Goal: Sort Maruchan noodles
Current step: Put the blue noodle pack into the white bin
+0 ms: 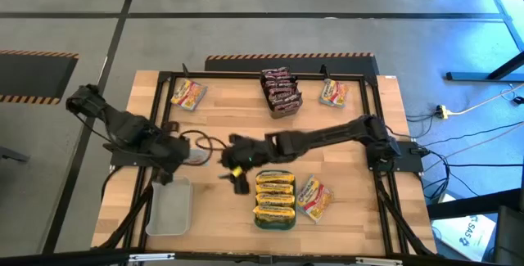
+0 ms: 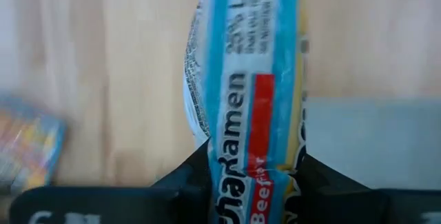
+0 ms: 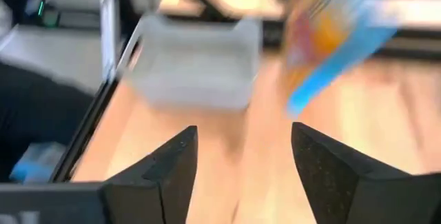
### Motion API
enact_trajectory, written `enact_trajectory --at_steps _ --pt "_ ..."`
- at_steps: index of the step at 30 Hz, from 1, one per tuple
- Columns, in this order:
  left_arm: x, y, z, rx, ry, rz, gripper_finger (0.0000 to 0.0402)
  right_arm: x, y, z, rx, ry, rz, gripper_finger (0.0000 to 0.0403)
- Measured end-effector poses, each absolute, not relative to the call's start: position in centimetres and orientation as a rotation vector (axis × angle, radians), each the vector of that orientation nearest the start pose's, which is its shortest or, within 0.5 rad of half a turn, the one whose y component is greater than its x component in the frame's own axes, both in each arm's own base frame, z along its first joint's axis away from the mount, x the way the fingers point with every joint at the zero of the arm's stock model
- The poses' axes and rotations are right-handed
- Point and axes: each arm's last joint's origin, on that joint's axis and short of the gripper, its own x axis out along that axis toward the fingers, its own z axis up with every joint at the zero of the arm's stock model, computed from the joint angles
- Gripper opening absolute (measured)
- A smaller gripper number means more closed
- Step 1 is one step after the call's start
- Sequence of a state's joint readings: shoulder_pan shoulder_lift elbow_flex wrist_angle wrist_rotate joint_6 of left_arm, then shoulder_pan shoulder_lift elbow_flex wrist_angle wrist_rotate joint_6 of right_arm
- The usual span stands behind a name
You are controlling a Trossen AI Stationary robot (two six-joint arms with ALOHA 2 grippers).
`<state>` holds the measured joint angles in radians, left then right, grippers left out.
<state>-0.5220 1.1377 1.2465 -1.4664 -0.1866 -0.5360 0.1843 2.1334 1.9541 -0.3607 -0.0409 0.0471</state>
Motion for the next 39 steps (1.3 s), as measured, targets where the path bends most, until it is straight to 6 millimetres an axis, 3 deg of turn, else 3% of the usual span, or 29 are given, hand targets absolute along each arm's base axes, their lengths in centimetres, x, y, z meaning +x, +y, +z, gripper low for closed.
enact_trajectory --at_steps 5,9,16,23,30,39 --pt "11.4 -8.2 34.2 -0.097 1.354 0.088 0.0093 47.0 11.8 27.9 -0.026 0.723 0.175 0.0224" --pt "9.7 -9.3 34.4 -0.195 1.324 0.042 0.0093 46.6 12.8 26.1 -0.014 0.738 0.133 0.0217" --pt "7.8 -11.8 30.8 -0.212 1.397 0.072 0.0093 46.8 12.6 25.4 0.017 0.724 0.084 0.0197" --pt "7.6 -14.0 28.4 -0.254 1.345 0.027 0.0093 47.2 12.0 25.7 0.023 0.687 0.095 0.0188" --pt "7.8 -14.1 25.7 -0.191 1.314 0.087 0.0094 47.3 11.7 25.7 0.029 0.684 0.096 0.0188" --pt "8.2 -14.3 24.0 -0.177 1.224 0.080 0.0094 47.3 11.7 25.7 0.028 0.683 0.097 0.0188"
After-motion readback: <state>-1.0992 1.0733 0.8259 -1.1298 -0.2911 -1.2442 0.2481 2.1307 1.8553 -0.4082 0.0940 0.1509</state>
